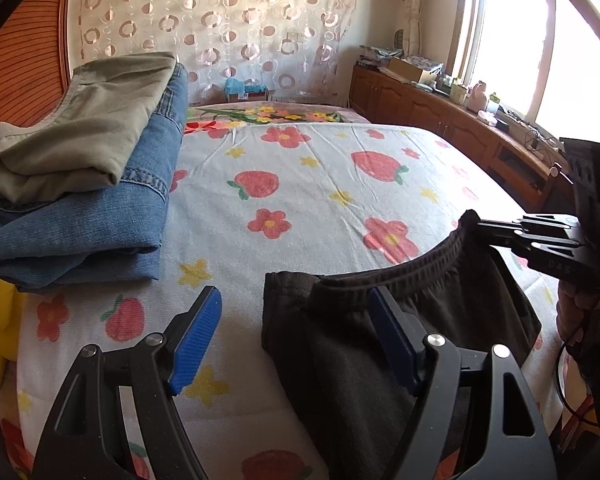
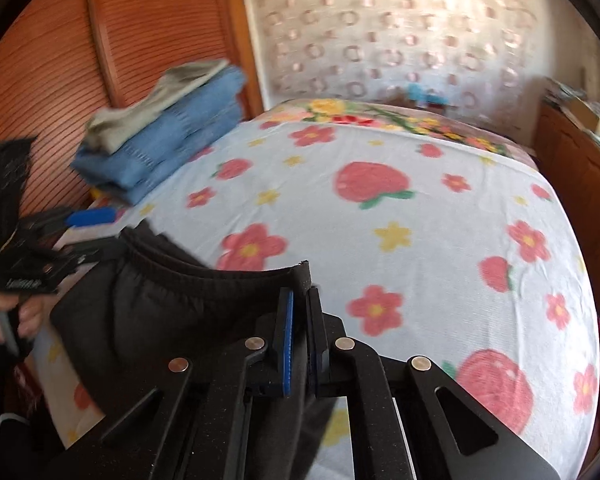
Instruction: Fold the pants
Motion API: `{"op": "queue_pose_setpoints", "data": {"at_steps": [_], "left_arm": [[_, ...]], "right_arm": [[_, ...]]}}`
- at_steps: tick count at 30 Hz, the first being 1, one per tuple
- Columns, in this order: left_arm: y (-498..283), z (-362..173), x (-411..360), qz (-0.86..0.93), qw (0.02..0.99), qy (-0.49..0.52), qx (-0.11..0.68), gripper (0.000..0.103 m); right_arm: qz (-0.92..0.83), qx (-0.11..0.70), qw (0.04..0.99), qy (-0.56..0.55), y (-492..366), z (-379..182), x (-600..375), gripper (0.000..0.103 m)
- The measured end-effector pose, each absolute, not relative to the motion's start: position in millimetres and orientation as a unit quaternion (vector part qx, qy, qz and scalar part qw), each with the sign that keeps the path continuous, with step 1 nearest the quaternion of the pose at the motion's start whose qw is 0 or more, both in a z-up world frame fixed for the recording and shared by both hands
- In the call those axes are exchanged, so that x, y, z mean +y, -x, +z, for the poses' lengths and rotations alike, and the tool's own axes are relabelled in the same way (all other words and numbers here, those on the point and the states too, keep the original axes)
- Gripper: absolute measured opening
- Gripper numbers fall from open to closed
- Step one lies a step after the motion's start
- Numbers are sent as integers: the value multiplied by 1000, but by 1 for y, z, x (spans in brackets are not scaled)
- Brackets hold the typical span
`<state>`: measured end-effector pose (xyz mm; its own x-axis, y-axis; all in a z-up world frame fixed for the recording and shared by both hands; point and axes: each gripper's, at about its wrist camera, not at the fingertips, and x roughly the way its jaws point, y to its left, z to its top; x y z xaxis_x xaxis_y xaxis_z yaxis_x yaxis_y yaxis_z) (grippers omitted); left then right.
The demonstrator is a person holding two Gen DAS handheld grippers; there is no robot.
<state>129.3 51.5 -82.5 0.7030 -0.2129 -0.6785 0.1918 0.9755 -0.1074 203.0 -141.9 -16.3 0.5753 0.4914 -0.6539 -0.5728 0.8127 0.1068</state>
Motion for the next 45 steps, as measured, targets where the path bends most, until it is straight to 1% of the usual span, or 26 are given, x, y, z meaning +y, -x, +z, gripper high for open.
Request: {"op": "queue_pose_setpoints", "data": {"at_steps": [6,7,8,17,19,21,24,27,31,35,37,38,40,45], "left_arm": [[-130,-86,52,-111,920,12,375,76],[-131,-88,51,-111,919,11,378,72],[-133,-89,51,-110,918,10,381,69],[-154,-101,52,-93,909,0,406,69],[-155,-102,52,-92,909,-1,407,69],[-155,-103,52,-91,908,-3,410,69],[-156,-104,51,-92,907,-2,412,69],[-158,-105,53,-93,905,1,416,70],[-160,-107,54,-93,904,4,418,73],[-160,-107,54,-94,903,6,419,73],[-161,-108,54,-92,903,5,419,75],[-161,-108,54,-92,903,5,420,75],[-161,-108,54,-91,903,5,419,76],[-162,-108,54,-91,903,5,420,76]], "right_arm": [[279,357,890,55,-208,-23,-142,4],[280,358,889,56,-208,-22,-140,4],[280,358,889,56,-207,-22,-139,4],[281,352,890,70,-202,-16,-140,5],[285,346,891,74,-197,-13,-141,13],[286,343,892,75,-191,-10,-141,15],[285,340,893,77,-184,-9,-141,25],[291,342,890,77,-178,-11,-138,27],[284,348,888,95,-178,-21,-132,36],[275,359,886,103,-183,-31,-129,41],[272,358,887,106,-183,-32,-128,49],[269,360,887,108,-182,-33,-126,51],[265,365,885,113,-183,-34,-123,60],[261,369,885,110,-187,-35,-122,63]]}}
